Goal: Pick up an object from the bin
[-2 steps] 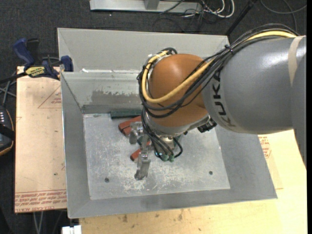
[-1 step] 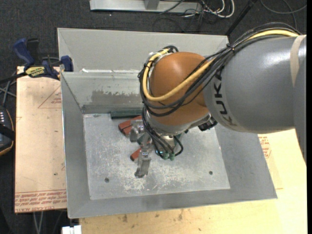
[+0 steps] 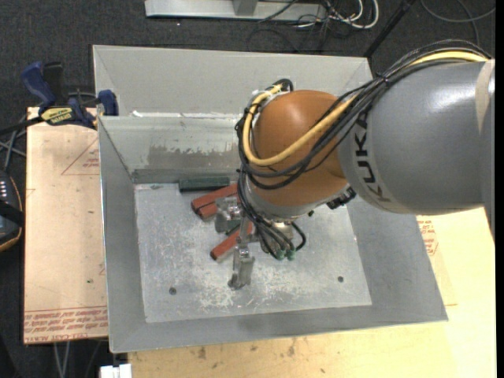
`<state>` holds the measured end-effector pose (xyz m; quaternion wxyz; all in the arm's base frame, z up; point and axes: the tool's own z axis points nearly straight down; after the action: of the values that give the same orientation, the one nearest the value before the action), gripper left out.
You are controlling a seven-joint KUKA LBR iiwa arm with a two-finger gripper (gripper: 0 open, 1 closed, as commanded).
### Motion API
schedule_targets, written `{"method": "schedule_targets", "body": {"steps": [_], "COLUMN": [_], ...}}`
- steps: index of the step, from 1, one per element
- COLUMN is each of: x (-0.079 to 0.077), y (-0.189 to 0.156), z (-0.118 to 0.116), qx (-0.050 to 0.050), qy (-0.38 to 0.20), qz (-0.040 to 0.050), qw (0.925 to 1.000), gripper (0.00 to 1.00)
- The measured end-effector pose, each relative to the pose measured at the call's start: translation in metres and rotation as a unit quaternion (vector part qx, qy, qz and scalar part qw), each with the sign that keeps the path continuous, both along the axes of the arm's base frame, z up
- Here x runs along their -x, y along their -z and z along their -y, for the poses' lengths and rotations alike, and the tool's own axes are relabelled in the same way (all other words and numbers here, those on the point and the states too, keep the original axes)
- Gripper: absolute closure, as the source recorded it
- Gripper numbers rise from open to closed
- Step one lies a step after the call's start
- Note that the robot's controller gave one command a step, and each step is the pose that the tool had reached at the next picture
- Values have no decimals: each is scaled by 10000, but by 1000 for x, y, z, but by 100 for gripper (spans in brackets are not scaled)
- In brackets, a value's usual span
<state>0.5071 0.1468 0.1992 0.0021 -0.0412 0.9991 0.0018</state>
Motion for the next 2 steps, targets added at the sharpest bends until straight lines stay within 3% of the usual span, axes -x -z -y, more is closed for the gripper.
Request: {"method": "schedule_targets", "body": {"steps": [1, 2], "x": [-7, -62], "y": [63, 112], "z": [17, 33], "qx": [18, 14], "qy": [-882, -1357], "qz": [12, 9], "qw": [9961, 9908], "gripper": [0, 0]}}
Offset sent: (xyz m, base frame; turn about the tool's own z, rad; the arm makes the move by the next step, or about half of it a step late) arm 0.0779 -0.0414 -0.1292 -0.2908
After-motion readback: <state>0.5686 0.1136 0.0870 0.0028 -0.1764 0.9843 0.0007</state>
